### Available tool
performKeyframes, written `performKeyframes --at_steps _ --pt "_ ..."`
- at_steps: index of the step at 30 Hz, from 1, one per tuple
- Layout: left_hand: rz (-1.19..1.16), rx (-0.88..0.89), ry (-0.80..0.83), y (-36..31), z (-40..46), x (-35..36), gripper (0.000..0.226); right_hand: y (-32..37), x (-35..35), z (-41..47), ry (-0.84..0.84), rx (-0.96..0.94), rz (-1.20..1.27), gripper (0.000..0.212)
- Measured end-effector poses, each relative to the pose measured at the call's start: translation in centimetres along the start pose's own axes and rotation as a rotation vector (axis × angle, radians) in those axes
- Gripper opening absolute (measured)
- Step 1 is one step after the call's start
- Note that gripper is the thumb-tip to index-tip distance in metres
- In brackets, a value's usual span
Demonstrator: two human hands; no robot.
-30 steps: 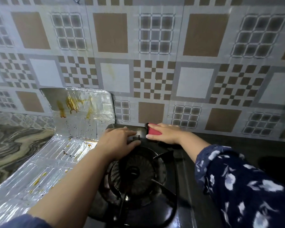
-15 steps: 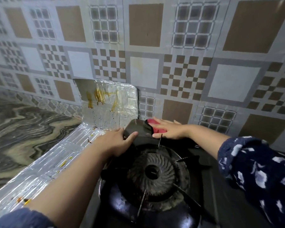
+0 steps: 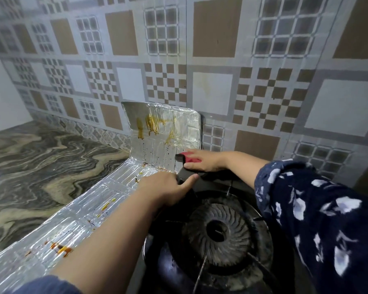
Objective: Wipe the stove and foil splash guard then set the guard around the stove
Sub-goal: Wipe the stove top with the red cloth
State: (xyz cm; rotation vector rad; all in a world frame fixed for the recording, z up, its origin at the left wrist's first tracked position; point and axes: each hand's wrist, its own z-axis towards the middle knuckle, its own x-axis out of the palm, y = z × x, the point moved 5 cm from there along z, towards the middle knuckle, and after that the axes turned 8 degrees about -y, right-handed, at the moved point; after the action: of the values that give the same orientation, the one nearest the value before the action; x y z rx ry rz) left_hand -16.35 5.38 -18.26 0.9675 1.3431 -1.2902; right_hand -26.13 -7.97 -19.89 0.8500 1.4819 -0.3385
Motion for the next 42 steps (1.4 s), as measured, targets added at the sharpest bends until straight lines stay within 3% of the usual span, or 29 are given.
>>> performKeyframes --at_steps 5,9,13,21,30,42 --pt "0.068 0.043 -0.039 -1.7 -0.8 -1.0 0.065 -1.7 0.0 -3.6 0.056 -0.072 0.069 0.047" --pt "0.096 0.090 -0.057 -3.8 -1.6 -1.8 0.065 -3.0 -0.1 -6.6 -0.004 -0.022 0.152 0.052" --pt "0.106 0.124 -0.048 -6.2 -3.1 -2.1 0.067 -4.6 -0.3 -10.6 -0.085 0.088 0.169 0.053" --pt "0.085 0.209 -0.009 -9.3 -8.1 -2.0 0.061 -5.0 0.7 -21.2 -0.218 0.436 -0.076 0.051" --pt "0.048 0.371 -0.012 -8.7 -14.8 -2.1 0.055 2.7 4.4 -30.6 -0.297 0.760 -0.111 0.058" --pt "-0.039 0.510 0.022 -4.9 -24.1 -1.5 0.058 16.2 9.8 -36.3 -0.342 0.901 -0.116 0.057"
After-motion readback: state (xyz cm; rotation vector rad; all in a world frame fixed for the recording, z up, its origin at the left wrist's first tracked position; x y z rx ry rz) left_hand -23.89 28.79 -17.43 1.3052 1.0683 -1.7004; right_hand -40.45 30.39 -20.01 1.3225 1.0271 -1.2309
